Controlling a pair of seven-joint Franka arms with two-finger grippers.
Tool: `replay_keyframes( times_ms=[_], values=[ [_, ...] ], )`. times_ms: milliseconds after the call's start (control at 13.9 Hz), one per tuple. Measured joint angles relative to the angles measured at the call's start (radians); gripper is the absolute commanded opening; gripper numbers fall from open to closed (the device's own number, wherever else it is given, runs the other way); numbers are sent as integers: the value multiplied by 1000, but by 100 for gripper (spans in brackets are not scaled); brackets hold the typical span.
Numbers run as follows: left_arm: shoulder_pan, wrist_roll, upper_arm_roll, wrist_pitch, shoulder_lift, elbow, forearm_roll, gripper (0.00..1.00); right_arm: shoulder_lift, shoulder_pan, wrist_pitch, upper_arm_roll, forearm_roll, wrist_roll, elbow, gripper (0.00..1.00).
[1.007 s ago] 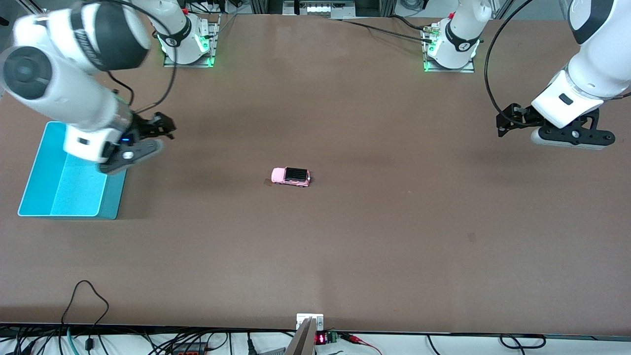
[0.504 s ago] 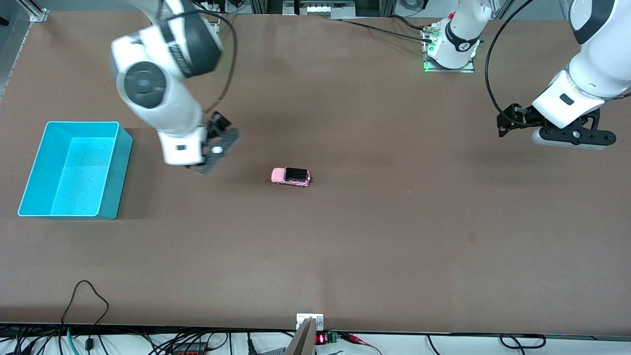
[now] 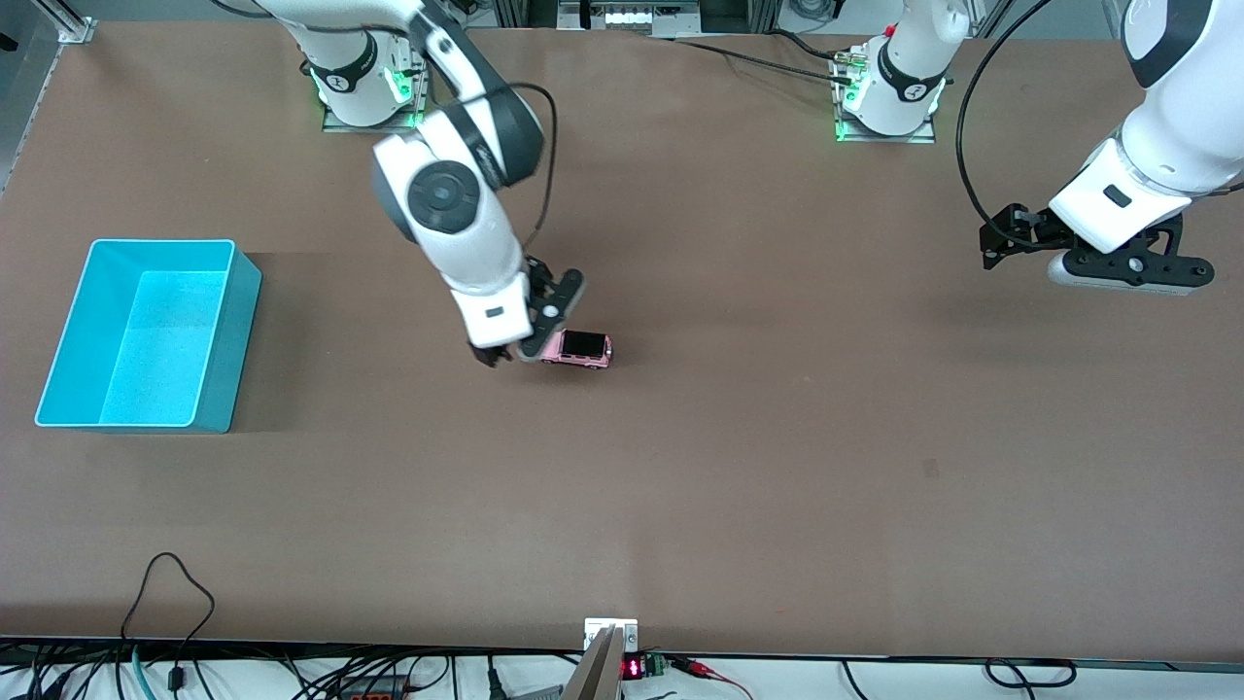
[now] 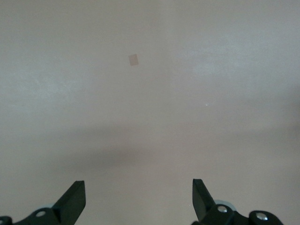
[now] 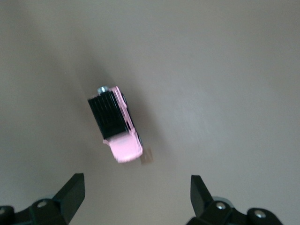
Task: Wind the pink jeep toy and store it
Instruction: 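Reach the right gripper over to the pink jeep, then close the right gripper on the pink jeep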
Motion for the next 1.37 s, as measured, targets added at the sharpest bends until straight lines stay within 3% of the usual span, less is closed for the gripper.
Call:
replay_keyframes(
  times_ms=[360, 1151, 1295, 1367],
  values=[
    [0, 0, 0, -4, 0, 0, 0, 100, 129, 42, 132, 0, 0, -67, 0, 100],
    [0, 0, 0, -4, 0, 0, 0, 100, 207, 60, 305, -2, 0, -121, -47, 97],
    [0, 0, 1, -4, 0, 0, 0, 100, 210, 60, 321, -2, 0, -121, -56, 40],
    [0, 0, 1, -4, 0, 0, 0, 100, 210, 61, 322, -2, 0, -121, -57, 18]
  ],
)
